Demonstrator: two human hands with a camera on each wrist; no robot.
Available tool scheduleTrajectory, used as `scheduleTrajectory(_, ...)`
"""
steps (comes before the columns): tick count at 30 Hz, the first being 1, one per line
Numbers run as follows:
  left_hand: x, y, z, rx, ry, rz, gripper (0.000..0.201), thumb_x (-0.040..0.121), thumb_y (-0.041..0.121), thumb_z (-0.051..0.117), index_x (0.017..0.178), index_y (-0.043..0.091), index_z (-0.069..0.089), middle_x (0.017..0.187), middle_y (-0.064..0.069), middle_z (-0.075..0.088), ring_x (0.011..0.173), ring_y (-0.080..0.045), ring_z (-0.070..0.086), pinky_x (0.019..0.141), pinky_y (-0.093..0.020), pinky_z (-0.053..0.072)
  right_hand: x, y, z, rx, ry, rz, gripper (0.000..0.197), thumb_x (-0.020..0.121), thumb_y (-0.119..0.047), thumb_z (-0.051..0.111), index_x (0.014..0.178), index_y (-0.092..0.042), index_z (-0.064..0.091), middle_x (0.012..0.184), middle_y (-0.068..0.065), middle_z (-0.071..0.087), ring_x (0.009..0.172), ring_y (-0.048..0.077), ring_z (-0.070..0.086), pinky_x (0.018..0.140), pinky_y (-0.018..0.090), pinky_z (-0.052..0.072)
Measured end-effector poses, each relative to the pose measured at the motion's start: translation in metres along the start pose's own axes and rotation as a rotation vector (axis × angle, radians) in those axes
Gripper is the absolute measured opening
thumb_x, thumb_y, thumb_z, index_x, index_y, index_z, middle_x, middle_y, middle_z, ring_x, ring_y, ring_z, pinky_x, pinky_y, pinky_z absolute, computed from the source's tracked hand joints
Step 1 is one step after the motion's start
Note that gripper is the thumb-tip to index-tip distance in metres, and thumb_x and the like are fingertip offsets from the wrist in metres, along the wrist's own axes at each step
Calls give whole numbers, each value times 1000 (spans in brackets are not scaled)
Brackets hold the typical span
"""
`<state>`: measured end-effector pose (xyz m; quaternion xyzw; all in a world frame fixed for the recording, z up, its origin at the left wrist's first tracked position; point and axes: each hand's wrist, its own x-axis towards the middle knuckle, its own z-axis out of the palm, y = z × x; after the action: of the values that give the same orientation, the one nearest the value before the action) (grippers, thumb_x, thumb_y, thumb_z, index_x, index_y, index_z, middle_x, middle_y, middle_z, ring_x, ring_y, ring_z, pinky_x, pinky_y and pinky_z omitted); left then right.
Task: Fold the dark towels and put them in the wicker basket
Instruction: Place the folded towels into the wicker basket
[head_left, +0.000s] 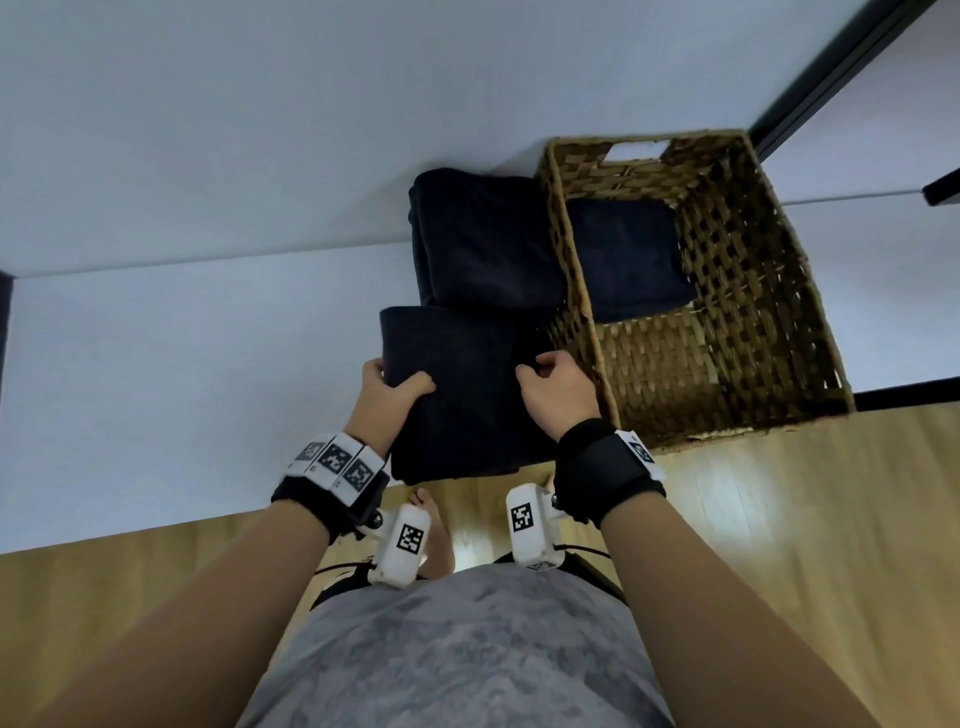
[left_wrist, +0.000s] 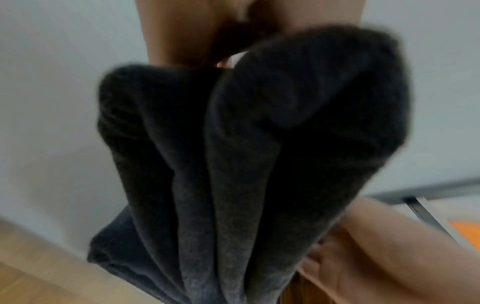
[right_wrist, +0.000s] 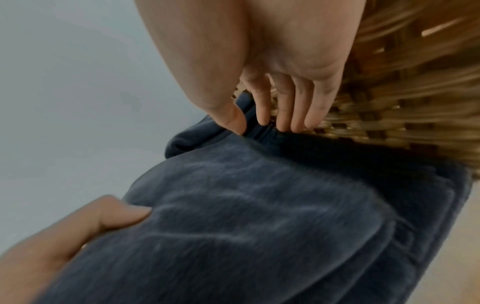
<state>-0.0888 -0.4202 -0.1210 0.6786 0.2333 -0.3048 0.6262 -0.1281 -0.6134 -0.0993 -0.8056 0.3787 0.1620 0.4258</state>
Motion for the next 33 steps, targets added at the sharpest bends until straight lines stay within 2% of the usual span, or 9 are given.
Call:
scheduleTrajectory(4,4,-6,-17,-16,-70,-92,48,92,30,60,135,31,38,119,3,58,102,-17,61,74,-37,54,9,5,22,76,-233,74,75,86,-55,64,144,-12,42,138,5,55,123,27,55,97,30,44)
scheduleTrajectory(9,5,-8,-24,-56,-145,-118,44,90,33,65,130,38,48,123,7,62,112,-17,59,82,-40,53,17,10,34,144,-216,91,86,67,-58,80,134,-12,51,131,4,60,117,24,58,97,34,48)
scheduleTrajectory(13,4,-7,-26,-80,-159,-100,49,87,29,70,132,31,51,127,4,62,117,-20,59,97,-47,49,18,7,31,246,-308,152,79,62,-54,86,123,-12,60,117,2,66,94,16,62,81,29,53)
scheduleTrajectory(15,1,-4,-29,-123,-166,-84,50,88,22,69,135,24,50,128,-3,63,117,-25,60,101,-49,47,14,1,28,307,-361,148,76,65,-48,87,125,-11,58,115,1,65,96,16,62,89,34,54)
scheduleTrajectory(18,-9,8,-36,-151,-166,-34,47,89,18,67,134,22,52,124,-5,66,112,-26,65,94,-43,53,3,-13,19,353,-416,83,69,70,-41,85,127,-14,58,120,3,65,105,19,63,96,38,53)
scheduleTrajectory(21,-23,28,-39,-149,-210,50,42,90,21,65,131,25,55,120,-1,69,109,-22,67,85,-36,57,-9,-32,-2,373,-430,-14,62,75,-38,82,127,-15,59,121,2,67,107,19,64,96,37,53)
scheduleTrajectory(25,-38,66,-27,-187,-320,167,46,92,28,61,136,20,50,128,-3,65,115,-21,64,86,-32,57,-15,-59,-51,363,-361,-111,50,73,-48,80,113,-24,62,109,-8,69,96,9,67,76,20,55)
scheduleTrajectory(28,-44,93,-2,-204,-383,219,50,92,37,59,138,20,49,133,-4,62,121,-21,60,93,-35,54,-13,-70,-95,364,-327,-132,55,69,-53,80,111,-21,66,102,-6,75,89,9,72,71,20,57)
scheduleTrajectory(33,-42,128,59,-199,-448,207,47,89,45,62,131,22,58,126,-3,66,116,-21,63,82,-31,57,1,-68,-169,394,-308,-108,51,72,-51,79,109,-17,69,95,-3,77,87,15,74,68,26,59)
